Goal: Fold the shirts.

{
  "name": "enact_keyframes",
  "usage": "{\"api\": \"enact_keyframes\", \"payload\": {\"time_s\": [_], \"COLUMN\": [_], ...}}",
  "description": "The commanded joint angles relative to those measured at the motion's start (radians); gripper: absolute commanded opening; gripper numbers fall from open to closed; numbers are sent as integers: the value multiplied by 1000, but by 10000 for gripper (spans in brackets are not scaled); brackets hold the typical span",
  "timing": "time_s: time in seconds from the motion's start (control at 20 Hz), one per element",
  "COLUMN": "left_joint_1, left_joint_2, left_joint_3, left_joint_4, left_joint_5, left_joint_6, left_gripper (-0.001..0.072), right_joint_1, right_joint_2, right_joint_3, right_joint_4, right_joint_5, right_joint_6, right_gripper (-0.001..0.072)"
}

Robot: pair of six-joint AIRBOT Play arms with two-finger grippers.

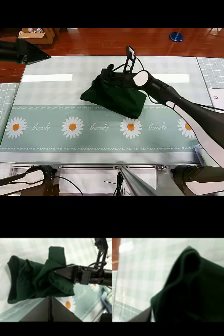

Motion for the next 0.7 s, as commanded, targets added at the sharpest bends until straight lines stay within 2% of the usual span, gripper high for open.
{"api": "enact_keyframes", "payload": {"time_s": [0.0, 0.1, 0.2, 0.3, 0.4, 0.45, 0.55, 0.6, 0.65], "left_joint_1": [-36, -36, -36, -36, -36, -36, -36, -36, -36], "left_joint_2": [1, 1, 1, 1, 1, 1, 0, -3, -8], "left_joint_3": [0, 0, 0, 0, 0, 0, 0, 0, 0], "left_joint_4": [61, 62, 83, 121, 157, 171, 187, 195, 195], "left_joint_5": [1, 2, 3, 3, 3, 3, 3, 3, 3], "left_joint_6": [-1, -1, -1, -1, -1, -1, -1, -1, -1], "left_gripper": [34, 34, 34, 35, 39, 83, 337, 406, 409], "right_joint_1": [16, 12, -31, -125, -259, -327, -449, -502, -548], "right_joint_2": [-8, 13, 62, 132, 208, 237, 254, 254, 254], "right_joint_3": [1, 1, 1, 1, 1, 0, -5, -35, -87], "right_joint_4": [59, 50, 32, -97, -312, -435, -645, -669, -624], "right_joint_5": [-35, -28, 37, 203, 451, 590, 866, 927, 932], "right_joint_6": [-10, -62, -113, -111, -59, -23, 0, -12, -32], "right_gripper": [463, 494, 492, 491, 491, 491, 490, 492, 492]}}
